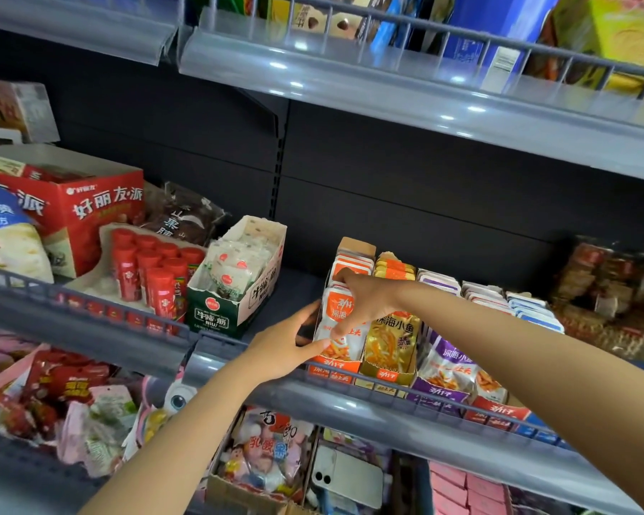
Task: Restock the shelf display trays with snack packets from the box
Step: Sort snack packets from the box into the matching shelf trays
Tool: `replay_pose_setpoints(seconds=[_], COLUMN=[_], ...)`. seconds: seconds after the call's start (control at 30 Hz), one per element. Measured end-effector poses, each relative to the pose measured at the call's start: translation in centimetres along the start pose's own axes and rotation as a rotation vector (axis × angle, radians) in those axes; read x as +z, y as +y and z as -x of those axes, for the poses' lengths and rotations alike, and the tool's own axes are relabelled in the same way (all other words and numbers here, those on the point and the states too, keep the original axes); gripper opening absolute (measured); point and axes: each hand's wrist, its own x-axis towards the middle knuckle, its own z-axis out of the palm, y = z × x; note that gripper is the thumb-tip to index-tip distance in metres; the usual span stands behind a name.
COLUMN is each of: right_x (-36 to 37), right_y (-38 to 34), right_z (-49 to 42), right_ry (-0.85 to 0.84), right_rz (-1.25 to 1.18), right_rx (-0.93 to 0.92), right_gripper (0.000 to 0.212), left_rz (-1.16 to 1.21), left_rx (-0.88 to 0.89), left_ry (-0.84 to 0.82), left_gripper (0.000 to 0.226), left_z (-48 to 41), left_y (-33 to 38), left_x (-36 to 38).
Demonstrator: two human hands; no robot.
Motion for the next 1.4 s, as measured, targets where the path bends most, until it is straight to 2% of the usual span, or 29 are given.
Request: replay_pose_setpoints(seconds=[0.07,0.17,0.23,0.43,0.6,0.9,1.0,1.07,1.2,1.3,1.4], right_x=[0.4,0.5,0.6,1.2,1.8,1.4,0.5,-0.8,-3.3,-2.6,-1.4], right_y=[0.3,0.6,0.8,1.1,1.0,1.3,1.8,2.5,5.1,6.8,7.3], right_z=[0.3,0.6,0.6,0.3,0.2,0.1,0.5,1.6,4.7,5.1,4.2], right_ry=[0.088,0.339,0.421,0.399,0.379,0.314,0.289,0.295,0.320,0.200,0.089], right_rz=[-0.022,0.052,0.096,0.170,0.049,-0.029,-0.107,-0.190,-0.290,-0.090,0.057], right_rx=[-0.024,-0.100,-0.133,-0.121,-0.105,-0.082,-0.082,-0.084,-0.062,0.036,0.081], right_gripper=[0.092,0.094,0.096,0.101,0.100,0.094,0.095,0.089,0.074,0.084,0.095], left_rz=[0.007,0.011,0.011,-0.014,-0.013,0.047,0.051,0.006,-0.139,-0.233,-0.327], left_rx=[-0.008,-0.014,-0.016,-0.015,-0.012,0.015,0.021,0.060,0.317,0.412,0.418], left_ry=[0.002,0.010,0.010,0.017,0.017,0.053,0.120,0.221,0.440,0.314,0.165], left_gripper=[0.072,0.075,0.075,0.074,0.073,0.073,0.071,0.070,0.056,0.040,0.035], left_z=[0.0,0.0,0.0,0.0,0.0,-0.2,0.1,0.5,1.2,1.1,0.1], left_y=[0.0,0.2,0.3,0.2,0.2,0.5,0.7,1.1,2.9,4.9,5.6], left_x=[0.0,0.0,0.0,0.1,0.2,0.6,0.9,1.0,1.3,2.4,4.1])
